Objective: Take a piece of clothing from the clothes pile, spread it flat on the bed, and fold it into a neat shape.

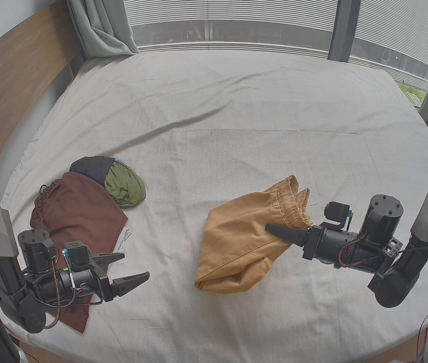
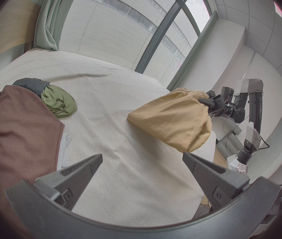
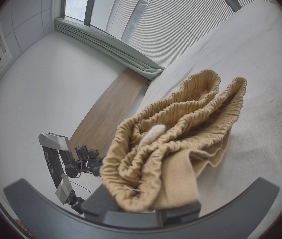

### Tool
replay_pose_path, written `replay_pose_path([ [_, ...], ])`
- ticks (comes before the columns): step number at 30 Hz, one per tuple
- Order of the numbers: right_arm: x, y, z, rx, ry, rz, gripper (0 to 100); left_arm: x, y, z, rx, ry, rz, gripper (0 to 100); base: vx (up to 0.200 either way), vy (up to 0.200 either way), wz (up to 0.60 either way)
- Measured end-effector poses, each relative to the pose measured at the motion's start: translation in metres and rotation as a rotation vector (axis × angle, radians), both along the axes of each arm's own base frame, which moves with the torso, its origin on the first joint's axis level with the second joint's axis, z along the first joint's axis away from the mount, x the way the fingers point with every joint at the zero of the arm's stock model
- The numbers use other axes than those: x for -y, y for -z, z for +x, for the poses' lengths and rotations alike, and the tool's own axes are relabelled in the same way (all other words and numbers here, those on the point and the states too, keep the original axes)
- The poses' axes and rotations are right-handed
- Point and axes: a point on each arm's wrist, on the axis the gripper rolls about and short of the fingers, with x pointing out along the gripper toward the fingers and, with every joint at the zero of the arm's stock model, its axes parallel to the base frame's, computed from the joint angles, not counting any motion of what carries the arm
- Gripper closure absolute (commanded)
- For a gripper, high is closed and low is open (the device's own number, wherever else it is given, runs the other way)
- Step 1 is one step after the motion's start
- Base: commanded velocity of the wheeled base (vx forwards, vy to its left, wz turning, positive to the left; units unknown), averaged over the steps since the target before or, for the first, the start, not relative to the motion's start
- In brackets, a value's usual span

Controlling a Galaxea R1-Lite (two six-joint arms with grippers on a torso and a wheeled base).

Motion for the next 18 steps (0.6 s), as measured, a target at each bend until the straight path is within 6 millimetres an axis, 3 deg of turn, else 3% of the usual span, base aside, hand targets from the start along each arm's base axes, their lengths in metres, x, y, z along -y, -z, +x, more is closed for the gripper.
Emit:
replay_pose_path([
  [18,-0.014,-0.038,0.03,0.098,-0.032,0.135,100,0.0,0.0,0.0,0.002,-0.001,-0.002,0,0.0,0.0,0.0],
])
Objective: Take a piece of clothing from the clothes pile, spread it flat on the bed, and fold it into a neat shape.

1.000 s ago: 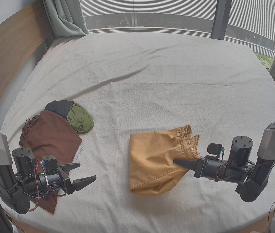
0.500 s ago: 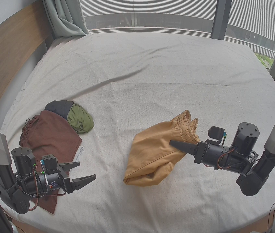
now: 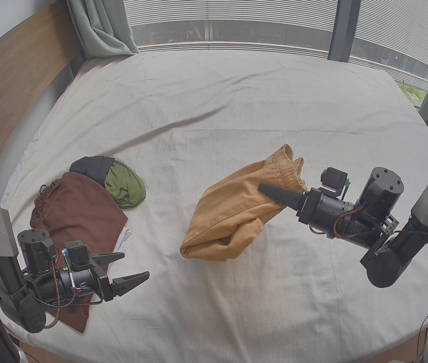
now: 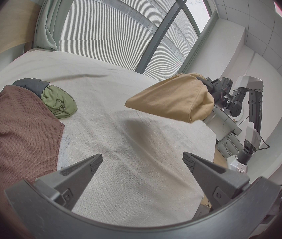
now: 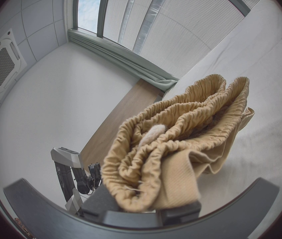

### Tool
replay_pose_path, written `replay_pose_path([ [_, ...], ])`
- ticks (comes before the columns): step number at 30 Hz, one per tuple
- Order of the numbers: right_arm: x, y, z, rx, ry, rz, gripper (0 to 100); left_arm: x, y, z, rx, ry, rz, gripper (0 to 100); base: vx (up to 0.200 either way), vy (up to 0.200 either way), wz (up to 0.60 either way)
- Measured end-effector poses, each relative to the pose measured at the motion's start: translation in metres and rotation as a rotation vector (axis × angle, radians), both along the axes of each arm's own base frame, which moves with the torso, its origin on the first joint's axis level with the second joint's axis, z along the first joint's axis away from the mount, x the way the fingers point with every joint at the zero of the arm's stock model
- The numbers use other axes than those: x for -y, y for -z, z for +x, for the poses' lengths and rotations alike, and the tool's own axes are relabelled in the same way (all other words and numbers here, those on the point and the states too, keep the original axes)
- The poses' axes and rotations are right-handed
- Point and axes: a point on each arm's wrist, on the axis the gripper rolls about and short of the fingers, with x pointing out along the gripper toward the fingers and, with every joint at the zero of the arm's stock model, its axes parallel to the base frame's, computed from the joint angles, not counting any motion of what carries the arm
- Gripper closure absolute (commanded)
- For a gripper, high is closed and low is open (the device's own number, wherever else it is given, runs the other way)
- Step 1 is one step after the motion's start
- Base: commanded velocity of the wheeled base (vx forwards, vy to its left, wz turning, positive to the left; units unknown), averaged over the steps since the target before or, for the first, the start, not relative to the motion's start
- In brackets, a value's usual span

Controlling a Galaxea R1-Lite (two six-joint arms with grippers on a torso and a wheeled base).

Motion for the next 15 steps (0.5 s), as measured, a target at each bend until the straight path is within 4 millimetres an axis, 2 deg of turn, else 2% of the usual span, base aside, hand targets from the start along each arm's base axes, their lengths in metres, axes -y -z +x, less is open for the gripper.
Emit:
replay_pose_path([
  [10,-0.002,-0.009,0.029,0.024,0.004,0.028,100,0.0,0.0,0.0,0.001,0.001,0.0,0,0.0,0.0,0.0],
  [15,-0.002,-0.005,0.048,0.022,0.019,0.028,100,0.0,0.0,0.0,0.001,0.001,0.0,0,0.0,0.0,0.0],
])
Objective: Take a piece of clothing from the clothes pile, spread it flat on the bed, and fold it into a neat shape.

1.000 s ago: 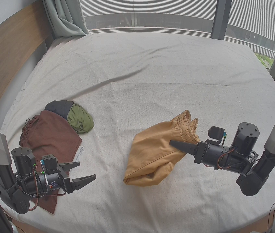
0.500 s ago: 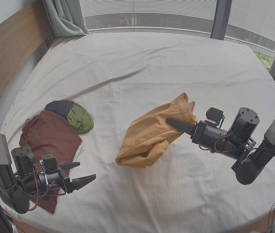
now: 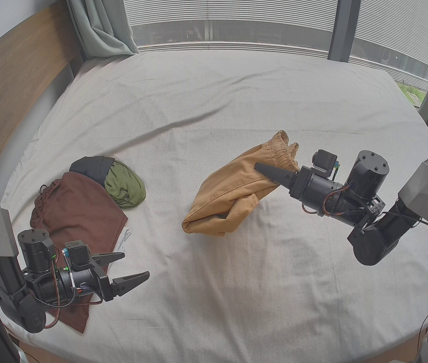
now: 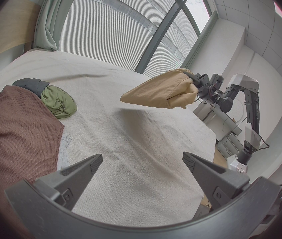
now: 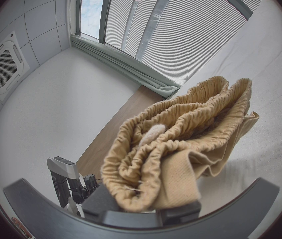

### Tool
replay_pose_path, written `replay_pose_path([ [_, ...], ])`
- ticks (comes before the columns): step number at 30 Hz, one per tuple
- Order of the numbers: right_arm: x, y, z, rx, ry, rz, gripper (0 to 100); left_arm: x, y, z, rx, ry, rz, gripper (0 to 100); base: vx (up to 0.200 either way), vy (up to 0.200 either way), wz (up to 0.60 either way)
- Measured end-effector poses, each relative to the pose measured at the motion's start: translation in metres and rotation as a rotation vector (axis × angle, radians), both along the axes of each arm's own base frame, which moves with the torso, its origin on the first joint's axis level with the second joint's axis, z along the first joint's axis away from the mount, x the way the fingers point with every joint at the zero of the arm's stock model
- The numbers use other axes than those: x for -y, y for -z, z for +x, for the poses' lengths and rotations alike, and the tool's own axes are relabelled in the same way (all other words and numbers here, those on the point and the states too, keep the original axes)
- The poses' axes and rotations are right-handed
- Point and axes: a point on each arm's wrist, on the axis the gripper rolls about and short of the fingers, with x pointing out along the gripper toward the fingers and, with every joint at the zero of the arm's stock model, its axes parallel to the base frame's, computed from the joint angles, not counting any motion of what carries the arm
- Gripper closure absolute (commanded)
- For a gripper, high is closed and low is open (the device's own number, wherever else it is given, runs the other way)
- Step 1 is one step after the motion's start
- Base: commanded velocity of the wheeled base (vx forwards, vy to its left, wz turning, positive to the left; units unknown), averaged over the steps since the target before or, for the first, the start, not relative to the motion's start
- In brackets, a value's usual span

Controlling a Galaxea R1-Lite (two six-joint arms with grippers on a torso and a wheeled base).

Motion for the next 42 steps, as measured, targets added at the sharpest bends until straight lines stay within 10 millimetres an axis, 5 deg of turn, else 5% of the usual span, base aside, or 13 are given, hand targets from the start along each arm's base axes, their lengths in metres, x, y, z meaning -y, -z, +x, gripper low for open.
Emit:
replay_pose_path([
  [11,0.001,0.012,0.016,-0.009,0.011,-0.005,100,0.0,0.0,-0.001,-0.003,0.007,-0.003,0,0.0,0.0,0.0],
  [28,-0.004,-0.006,0.047,0.013,-0.021,0.053,100,0.0,0.001,-0.001,-0.007,0.011,-0.004,0,0.0,0.0,0.0],
  [42,-0.004,0.034,0.081,-0.023,0.006,0.045,100,0.0,0.002,-0.001,-0.014,0.017,-0.007,0,0.0,0.0,0.0],
])
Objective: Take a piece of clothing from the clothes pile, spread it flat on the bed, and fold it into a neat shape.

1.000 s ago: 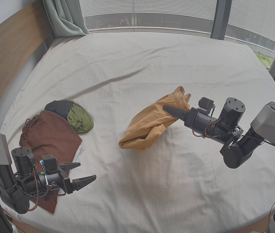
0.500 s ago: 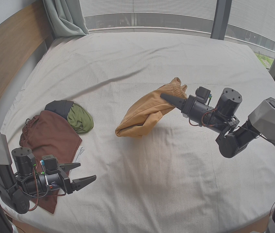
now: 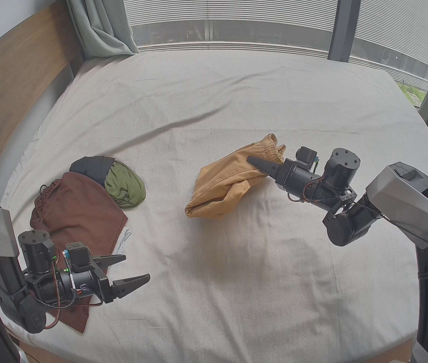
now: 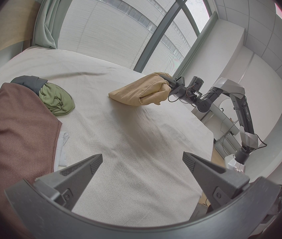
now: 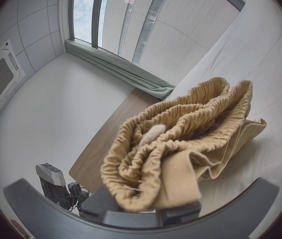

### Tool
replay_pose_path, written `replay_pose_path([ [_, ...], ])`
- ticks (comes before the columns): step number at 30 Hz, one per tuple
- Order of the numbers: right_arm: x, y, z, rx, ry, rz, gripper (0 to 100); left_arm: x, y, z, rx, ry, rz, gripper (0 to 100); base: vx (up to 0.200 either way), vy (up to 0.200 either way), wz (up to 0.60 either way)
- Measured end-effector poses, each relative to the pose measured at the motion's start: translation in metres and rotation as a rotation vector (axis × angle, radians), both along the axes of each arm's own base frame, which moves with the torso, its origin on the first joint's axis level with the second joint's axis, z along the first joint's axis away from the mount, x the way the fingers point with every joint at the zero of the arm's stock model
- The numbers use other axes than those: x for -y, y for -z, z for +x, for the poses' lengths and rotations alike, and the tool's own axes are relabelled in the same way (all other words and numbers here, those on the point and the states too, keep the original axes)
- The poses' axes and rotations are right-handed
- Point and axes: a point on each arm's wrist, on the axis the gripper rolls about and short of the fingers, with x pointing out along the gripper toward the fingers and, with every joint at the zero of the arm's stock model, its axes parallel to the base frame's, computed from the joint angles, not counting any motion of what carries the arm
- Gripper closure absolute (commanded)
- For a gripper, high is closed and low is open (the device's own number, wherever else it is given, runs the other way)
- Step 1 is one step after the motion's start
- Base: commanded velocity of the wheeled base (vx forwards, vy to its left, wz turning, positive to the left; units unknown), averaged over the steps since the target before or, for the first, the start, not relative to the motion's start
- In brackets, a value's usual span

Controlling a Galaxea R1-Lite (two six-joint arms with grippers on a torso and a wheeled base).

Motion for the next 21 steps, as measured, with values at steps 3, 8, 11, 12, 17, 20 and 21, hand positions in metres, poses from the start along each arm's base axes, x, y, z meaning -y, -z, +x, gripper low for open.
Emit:
replay_pose_path([
  [3,0.0,0.0,0.005,-0.005,0.004,-0.001,100,0.0,0.0,0.0,-0.001,0.001,0.0,0,0.0,0.0,0.0],
  [8,0.001,-0.012,0.017,0.009,0.013,0.004,100,0.001,0.001,0.0,-0.003,0.004,-0.001,0,0.0,0.0,0.0],
  [11,0.0,-0.022,0.024,0.027,0.016,0.01,100,0.001,0.001,0.0,-0.004,0.007,-0.001,0,0.0,0.0,0.0],
  [12,0.0,-0.026,0.026,0.034,0.018,0.013,100,0.001,0.001,0.0,-0.005,0.008,-0.002,0,0.0,0.0,0.0],
  [17,-0.001,-0.042,0.034,0.063,0.021,0.023,100,0.001,0.001,-0.001,-0.007,0.011,-0.002,0,0.0,0.0,0.0],
  [20,-0.002,-0.049,0.038,0.078,0.022,0.028,100,0.001,0.001,-0.001,-0.009,0.013,-0.003,0,0.0,0.0,0.0],
  [21,-0.002,-0.049,0.039,0.082,0.023,0.029,100,0.001,0.002,-0.001,-0.01,0.014,-0.003,0,0.0,0.0,0.0],
])
